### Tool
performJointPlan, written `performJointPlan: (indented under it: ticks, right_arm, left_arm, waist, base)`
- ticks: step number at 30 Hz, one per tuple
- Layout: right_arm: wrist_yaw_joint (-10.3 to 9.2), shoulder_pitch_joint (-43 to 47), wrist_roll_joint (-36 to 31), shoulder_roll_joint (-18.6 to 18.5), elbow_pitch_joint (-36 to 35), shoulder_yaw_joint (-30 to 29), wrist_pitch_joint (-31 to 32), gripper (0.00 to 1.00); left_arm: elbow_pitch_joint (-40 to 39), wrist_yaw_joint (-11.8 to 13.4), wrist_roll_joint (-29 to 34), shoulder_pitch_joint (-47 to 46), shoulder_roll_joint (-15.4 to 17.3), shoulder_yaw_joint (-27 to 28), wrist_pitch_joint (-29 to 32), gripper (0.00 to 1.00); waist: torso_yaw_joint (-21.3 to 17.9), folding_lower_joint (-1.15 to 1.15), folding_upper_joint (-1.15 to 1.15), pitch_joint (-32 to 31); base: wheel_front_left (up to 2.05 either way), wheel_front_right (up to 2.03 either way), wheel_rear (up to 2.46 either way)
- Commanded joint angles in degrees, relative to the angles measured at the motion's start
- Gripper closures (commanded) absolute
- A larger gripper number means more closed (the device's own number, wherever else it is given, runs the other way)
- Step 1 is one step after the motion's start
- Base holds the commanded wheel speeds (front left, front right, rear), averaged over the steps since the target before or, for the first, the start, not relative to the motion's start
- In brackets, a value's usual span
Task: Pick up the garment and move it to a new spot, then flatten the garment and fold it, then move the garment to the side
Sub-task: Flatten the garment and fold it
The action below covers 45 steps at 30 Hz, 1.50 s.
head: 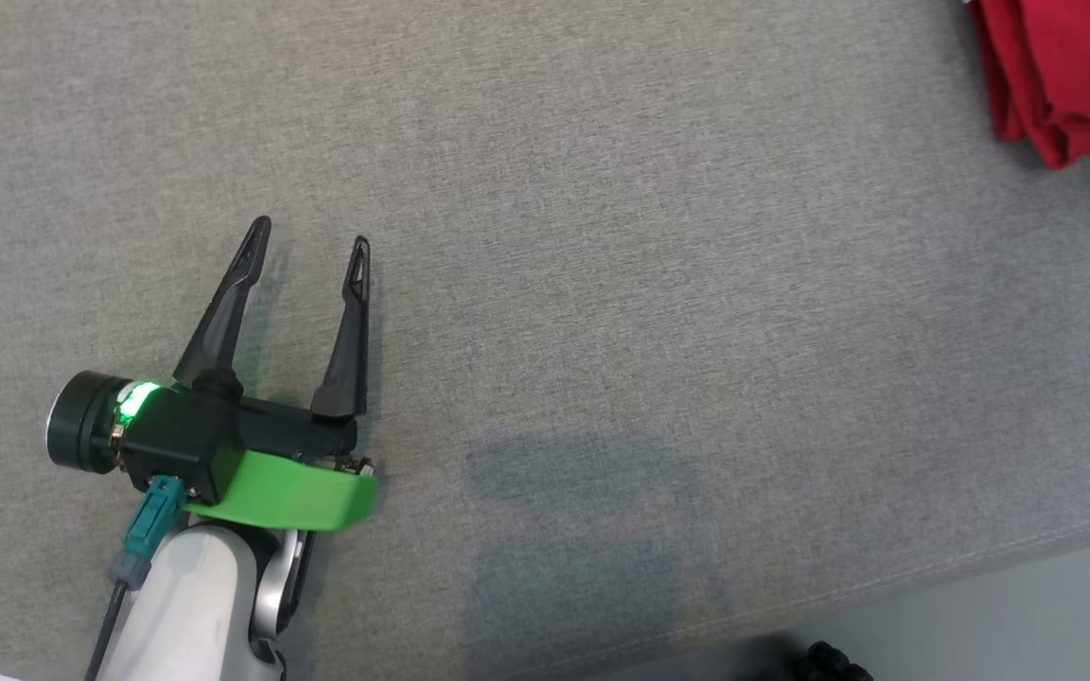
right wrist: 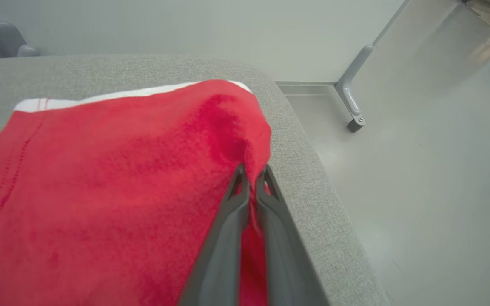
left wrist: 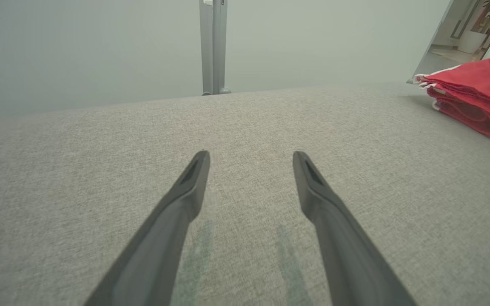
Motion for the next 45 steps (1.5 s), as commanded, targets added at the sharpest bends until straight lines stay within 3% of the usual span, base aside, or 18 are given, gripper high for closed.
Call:
performJointPlan:
  ticks: [1,6,7,8,21,30,40,45]
  right_arm:
    - [-0.06,-1.21,-0.81,-0.21,1.76,-0.33,-1.0,1.0]
    - [-0.06,-3.27,-3.91,-0.75,5.02,-0.71,-4.44,1.0]
    - [-0.06,-3.65,-4.68,-0.81,5.48,-0.8,-5.22,0.7]
    - [-0.06,-4.11,-5.7,-0.87,5.77,-0.88,-6.05,0.0]
    - [-0.06,-3.55,-11.88,1.79,6.53,-5.61,-8.7,0.0]
    - [-0.06,2.1,-15.09,3.5,-6.82,-11.37,-8.68,0.0]
    - [-0.06,13.73,-19.26,11.52,-19.33,-15.92,-8.65,0.0]
    - [-0.06,22.82,-23.59,17.48,-25.64,-18.24,-8.65,0.0]
  left_arm:
    - [-0.69,0.48,0.53,-0.14,0.57,-0.05,0.29,0.0]
    - [-2.06,0.88,0.6,0.56,0.99,-0.15,0.93,0.0]
    - [-2.26,0.93,0.62,0.54,1.12,-0.17,1.05,0.0]
    - [-2.46,0.99,0.66,0.46,1.19,-0.2,1.24,0.0]
    - [-2.26,1.39,0.0,0.05,1.53,-0.76,1.37,0.0]
    - [0.8,1.94,-1.68,-0.58,0.92,0.62,-1.08,0.0]
    - [6.01,3.78,-6.02,2.26,-1.02,5.06,-3.59,0.0]
    - [9.07,4.77,-7.34,5.23,-1.49,7.68,-4.05,0.0]
  waist:
    - [2.15,0.0,0.35,2.02]
    - [2.5,0.0,0.35,2.79]
    - [2.48,0.0,0.35,2.94]
    - [2.43,0.0,0.35,3.08]
    - [0.88,0.0,0.35,2.02]
    - [0.92,0.0,0.35,-3.83]
    - [2.28,0.0,0.35,-14.61]
    - [3.52,0.0,0.35,-20.37]
  base:
    - [0.0,0.0,0.0]
    - [0.0,0.0,0.0]
    - [0.0,0.0,0.0]
    - [0.0,0.0,0.0]
    - [0.0,0.0,0.0]
    - [0.0,0.0,0.0]
    - [0.0,0.0,0.0]
    - [0.0,0.0,0.0]
